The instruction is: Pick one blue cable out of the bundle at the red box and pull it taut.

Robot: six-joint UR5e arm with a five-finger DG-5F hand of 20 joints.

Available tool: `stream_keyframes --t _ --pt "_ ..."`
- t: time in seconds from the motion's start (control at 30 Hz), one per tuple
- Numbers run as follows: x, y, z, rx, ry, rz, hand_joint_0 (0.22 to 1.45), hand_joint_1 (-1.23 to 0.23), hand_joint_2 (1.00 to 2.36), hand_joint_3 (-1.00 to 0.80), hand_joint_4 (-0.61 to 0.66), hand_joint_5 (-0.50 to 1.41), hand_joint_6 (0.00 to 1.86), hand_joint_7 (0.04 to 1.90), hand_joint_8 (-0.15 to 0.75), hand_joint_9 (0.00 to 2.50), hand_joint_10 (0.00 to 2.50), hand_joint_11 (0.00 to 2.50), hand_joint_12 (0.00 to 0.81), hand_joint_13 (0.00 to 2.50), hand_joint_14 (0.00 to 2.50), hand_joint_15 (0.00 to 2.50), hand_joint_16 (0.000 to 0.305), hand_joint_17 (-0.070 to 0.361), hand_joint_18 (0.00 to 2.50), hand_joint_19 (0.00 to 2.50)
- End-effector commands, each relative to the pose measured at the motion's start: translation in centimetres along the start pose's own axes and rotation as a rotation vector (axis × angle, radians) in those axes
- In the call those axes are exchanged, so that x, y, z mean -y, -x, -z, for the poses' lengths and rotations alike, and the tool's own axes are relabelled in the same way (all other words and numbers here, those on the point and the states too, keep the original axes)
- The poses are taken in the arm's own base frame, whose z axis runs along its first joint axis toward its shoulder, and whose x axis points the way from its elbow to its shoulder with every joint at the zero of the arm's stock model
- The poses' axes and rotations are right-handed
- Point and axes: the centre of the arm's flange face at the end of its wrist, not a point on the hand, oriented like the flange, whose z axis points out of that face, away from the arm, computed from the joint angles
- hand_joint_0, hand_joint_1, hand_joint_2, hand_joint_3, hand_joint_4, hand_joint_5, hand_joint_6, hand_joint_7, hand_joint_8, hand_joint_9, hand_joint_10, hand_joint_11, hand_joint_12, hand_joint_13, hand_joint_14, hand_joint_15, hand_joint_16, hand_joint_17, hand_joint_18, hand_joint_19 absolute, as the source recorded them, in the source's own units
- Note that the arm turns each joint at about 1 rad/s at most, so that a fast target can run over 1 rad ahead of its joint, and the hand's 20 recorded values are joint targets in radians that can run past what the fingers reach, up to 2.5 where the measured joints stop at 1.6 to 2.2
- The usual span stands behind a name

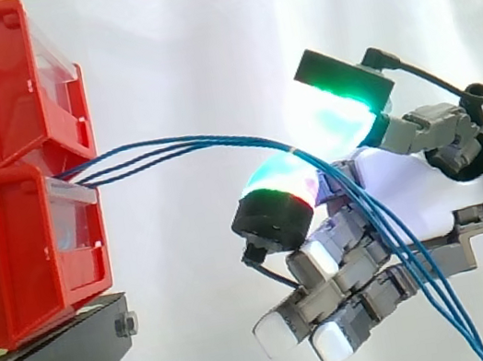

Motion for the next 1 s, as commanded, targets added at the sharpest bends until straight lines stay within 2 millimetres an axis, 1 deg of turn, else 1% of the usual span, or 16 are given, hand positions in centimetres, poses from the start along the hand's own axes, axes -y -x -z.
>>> stream_keyframes --t 0.0,0.07,0.17,0.23,0.27,0.33,0.37,0.6,0.7,0.77,0.8,0.83,0.97 --pt "0.00 0.02 0.00 0.001 0.000 0.000 0.61 -0.82 1.00 -0.44 0.18 -0.17 0.91 1.02 0.398 1.01 0.02 0.77 0.387 0.70 0.01 0.29 0.054 0.121 0.72 0.35" --pt "0.00 -0.09 -0.02 0.000 0.000 0.000 0.64 -0.81 1.01 -0.33 0.16 -0.16 0.92 1.05 0.399 1.03 0.02 0.79 0.388 0.72 0.01 0.30 0.053 0.120 0.74 0.36" --pt "0.01 -0.11 -0.02 -0.002 0.000 0.000 0.65 -0.83 1.02 -0.24 0.11 -0.16 0.92 1.09 0.404 1.05 0.02 0.80 0.387 0.73 0.01 0.31 0.053 0.120 0.75 0.36" --pt "0.01 -0.11 -0.02 -0.002 0.000 0.000 0.67 -0.84 1.02 -0.23 0.09 -0.16 0.92 1.11 0.406 1.04 0.02 0.81 0.388 0.73 0.01 0.31 0.053 0.119 0.75 0.36" --pt "0.01 -0.11 -0.02 -0.002 0.000 0.000 0.69 -0.87 1.02 -0.23 0.07 -0.17 0.93 1.07 0.405 1.03 0.02 0.82 0.386 0.74 0.01 0.30 0.053 0.120 0.76 0.36" --pt "0.00 -0.09 -0.02 0.000 0.000 0.000 0.71 -0.89 1.02 -0.23 0.05 -0.17 0.93 1.06 0.406 1.03 0.02 0.82 0.386 0.74 0.01 0.31 0.053 0.120 0.76 0.35" --pt "0.01 -0.11 -0.02 -0.002 0.000 0.000 0.73 -0.93 1.02 -0.25 0.07 -0.17 0.93 1.10 0.401 1.03 0.02 0.82 0.387 0.74 0.01 0.31 0.053 0.120 0.76 0.36" --pt "0.01 -0.12 -0.02 -0.003 0.000 0.000 0.75 -0.93 1.02 -0.29 0.09 -0.17 0.94 1.06 0.401 1.06 0.02 0.89 0.386 0.76 0.01 0.32 0.053 0.119 0.77 0.37" --pt "0.01 -0.14 -0.02 -0.005 0.000 0.000 0.74 -0.93 1.01 -0.31 0.09 -0.18 0.93 1.06 0.398 1.10 0.02 0.99 0.385 0.76 0.01 0.33 0.053 0.119 0.77 0.36" --pt "0.01 -0.14 -0.02 -0.005 0.000 0.000 0.75 -0.93 1.01 -0.32 0.08 -0.18 0.93 1.05 0.395 1.15 0.01 1.14 0.389 0.78 0.01 0.34 0.053 0.119 0.77 0.36" --pt "0.01 -0.14 -0.02 -0.005 0.000 0.000 0.75 -0.92 1.01 -0.32 0.08 -0.18 0.93 1.05 0.393 1.16 0.01 1.15 0.389 0.78 0.01 0.34 0.053 0.119 0.77 0.36" --pt "0.01 -0.14 -0.02 -0.005 0.000 0.000 0.75 -0.92 1.01 -0.32 0.07 -0.18 0.93 1.05 0.390 1.18 0.01 1.24 0.388 0.79 0.01 0.35 0.053 0.119 0.78 0.37" --pt "0.01 -0.12 -0.02 -0.003 0.000 0.000 0.76 -0.93 1.01 -0.34 0.07 -0.18 0.93 1.05 0.386 1.20 0.01 1.30 0.387 0.80 0.01 0.36 0.053 0.118 0.78 0.37"
